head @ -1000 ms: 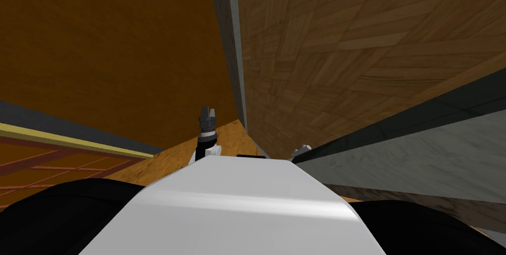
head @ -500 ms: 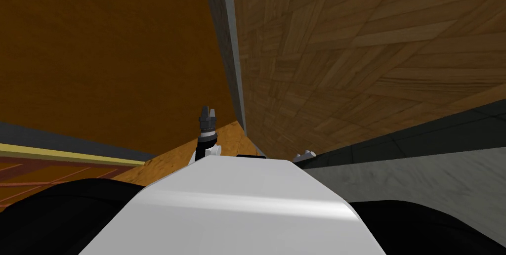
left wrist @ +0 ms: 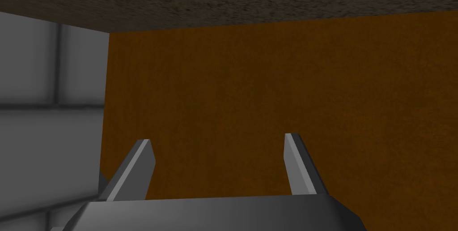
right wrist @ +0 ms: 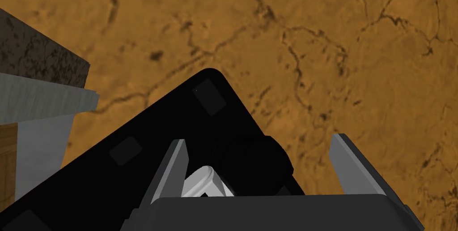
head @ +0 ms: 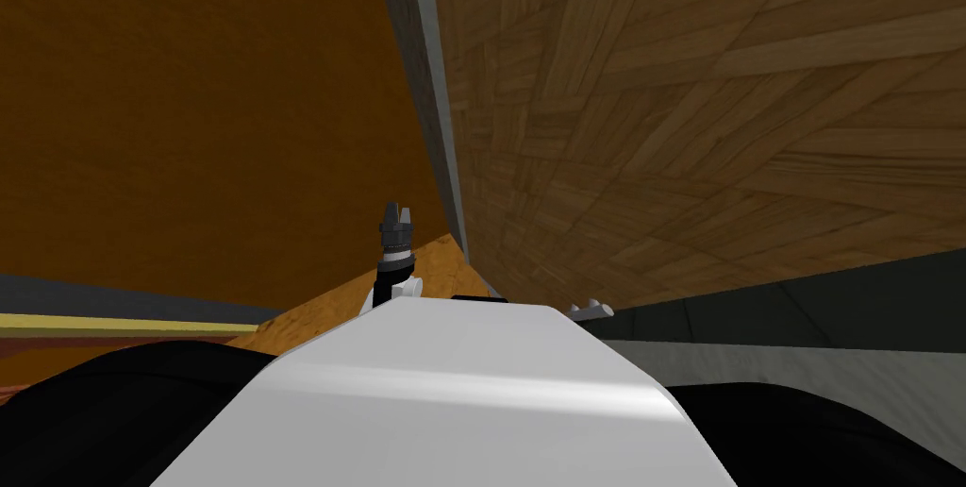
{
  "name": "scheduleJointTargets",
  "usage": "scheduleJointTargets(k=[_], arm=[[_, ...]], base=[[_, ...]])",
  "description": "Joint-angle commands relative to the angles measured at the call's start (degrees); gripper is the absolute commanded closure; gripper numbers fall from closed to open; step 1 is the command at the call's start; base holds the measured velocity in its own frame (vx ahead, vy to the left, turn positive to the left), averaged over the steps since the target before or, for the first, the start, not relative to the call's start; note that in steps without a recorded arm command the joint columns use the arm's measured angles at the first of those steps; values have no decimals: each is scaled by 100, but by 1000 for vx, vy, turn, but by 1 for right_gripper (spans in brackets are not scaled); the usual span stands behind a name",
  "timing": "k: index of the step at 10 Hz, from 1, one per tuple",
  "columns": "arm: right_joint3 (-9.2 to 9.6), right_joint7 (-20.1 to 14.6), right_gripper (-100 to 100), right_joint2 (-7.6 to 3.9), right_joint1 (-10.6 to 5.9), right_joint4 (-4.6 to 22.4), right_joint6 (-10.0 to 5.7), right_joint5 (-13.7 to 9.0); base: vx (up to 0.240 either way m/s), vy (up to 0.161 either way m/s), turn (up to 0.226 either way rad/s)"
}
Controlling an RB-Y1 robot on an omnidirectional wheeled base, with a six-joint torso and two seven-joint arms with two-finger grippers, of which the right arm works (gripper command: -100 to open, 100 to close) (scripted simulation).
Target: Push the door open
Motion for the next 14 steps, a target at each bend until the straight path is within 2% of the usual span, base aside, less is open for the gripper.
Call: scheduleJointTargets(k=[1,14], arm=[[14,-65,-100,-19,-55,157,-17,-233],[196,-622,-100,-274,-204,718,-519,-1963]], base=[[129,-5,-52],[116,-6,-50]])
